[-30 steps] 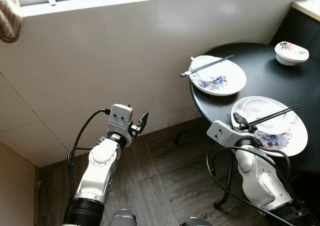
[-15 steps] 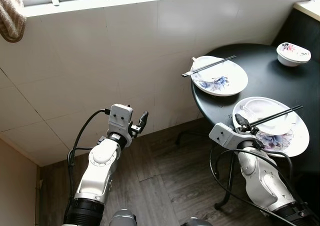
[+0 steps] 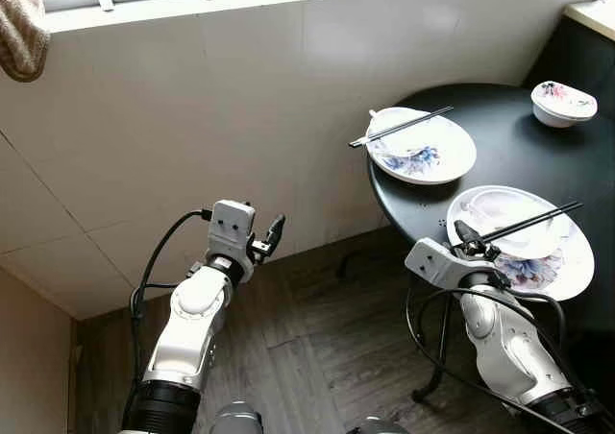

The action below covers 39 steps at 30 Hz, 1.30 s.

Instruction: Kitchen organization

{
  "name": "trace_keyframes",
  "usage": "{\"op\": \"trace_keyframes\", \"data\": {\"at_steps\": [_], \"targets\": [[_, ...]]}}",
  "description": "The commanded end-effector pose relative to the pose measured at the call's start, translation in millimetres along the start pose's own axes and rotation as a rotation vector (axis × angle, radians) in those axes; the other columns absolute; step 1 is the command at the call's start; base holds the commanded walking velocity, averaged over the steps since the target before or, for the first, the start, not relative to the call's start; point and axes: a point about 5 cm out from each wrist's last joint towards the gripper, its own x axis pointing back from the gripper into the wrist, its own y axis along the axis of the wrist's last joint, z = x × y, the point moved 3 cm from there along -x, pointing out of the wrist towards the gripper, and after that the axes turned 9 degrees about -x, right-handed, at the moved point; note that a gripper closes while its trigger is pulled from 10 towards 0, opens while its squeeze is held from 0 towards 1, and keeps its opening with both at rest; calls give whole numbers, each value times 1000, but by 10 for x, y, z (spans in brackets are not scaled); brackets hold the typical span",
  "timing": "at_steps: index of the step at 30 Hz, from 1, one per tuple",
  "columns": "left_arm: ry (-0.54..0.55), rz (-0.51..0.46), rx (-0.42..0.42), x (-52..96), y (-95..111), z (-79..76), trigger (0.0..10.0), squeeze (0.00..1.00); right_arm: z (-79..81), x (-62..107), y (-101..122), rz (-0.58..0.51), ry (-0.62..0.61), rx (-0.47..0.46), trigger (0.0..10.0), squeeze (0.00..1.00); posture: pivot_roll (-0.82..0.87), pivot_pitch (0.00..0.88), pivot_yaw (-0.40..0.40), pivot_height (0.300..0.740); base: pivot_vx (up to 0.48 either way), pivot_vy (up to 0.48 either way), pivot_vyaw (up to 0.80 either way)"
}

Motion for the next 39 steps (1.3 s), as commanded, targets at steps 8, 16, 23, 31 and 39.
{"op": "trace_keyframes", "data": {"at_steps": [8,16,23,31,39], "targets": [[3,12,16,-6,-21,3,10000,0,-112,-67,-88,-10,-42,6,4471,0,68,0,-32,740,0,0,0],[3,14,16,-5,-23,5,10000,0,-76,-70,-113,-27,-37,12,0,0,70,0,-32,740,0,0,0],[3,17,18,-4,-30,5,10000,0,-173,-52,-37,-87,-89,125,0,0,70,0,-32,740,0,0,0],[3,21,26,-6,-41,3,10000,0,-293,-49,-14,-115,-147,200,0,0,67,0,-31,740,0,0,0],[1,26,35,-9,-56,-9,10000,0,-482,-33,90,-160,-247,278,0,0,59,0,-28,740,0,0,0]]}}
